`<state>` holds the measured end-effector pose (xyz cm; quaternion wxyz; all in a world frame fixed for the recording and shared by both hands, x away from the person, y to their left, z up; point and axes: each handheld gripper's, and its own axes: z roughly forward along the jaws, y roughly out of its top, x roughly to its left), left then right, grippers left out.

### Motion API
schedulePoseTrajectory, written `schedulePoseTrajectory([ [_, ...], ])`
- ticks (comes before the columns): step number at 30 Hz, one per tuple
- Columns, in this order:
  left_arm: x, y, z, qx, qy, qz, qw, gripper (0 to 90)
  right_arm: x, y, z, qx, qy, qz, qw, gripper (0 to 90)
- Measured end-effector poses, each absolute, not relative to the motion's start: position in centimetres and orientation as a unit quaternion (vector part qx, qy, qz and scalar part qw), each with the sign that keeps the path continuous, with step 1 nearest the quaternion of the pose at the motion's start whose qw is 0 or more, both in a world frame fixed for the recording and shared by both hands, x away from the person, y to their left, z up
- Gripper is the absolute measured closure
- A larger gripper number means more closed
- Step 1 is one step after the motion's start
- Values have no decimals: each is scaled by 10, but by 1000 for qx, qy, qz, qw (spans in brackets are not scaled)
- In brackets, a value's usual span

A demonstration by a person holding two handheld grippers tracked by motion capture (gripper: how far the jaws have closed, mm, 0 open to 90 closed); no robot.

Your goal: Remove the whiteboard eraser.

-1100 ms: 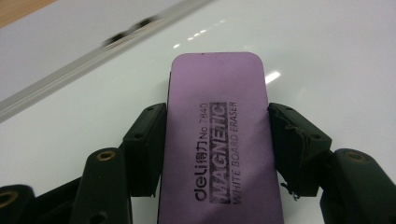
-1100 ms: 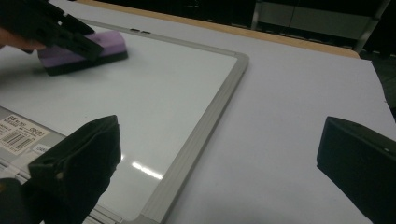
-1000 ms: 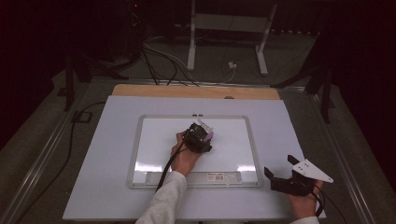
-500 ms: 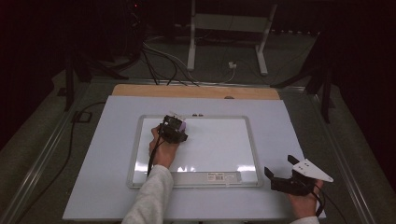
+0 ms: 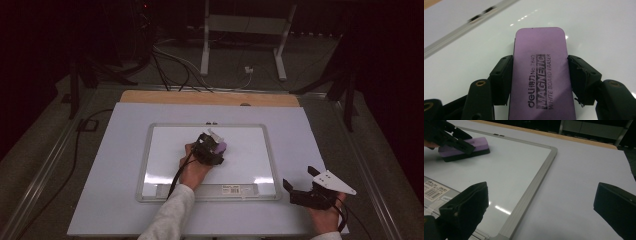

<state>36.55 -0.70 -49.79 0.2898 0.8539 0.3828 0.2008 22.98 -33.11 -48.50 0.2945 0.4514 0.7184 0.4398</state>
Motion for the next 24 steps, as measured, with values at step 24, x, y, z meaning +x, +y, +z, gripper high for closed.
schedulePoseTrajectory([
  [24, 392, 70, -495, 779, 523, 231, 257, 414, 230, -333, -485, 453, 719, 437, 296, 0],
])
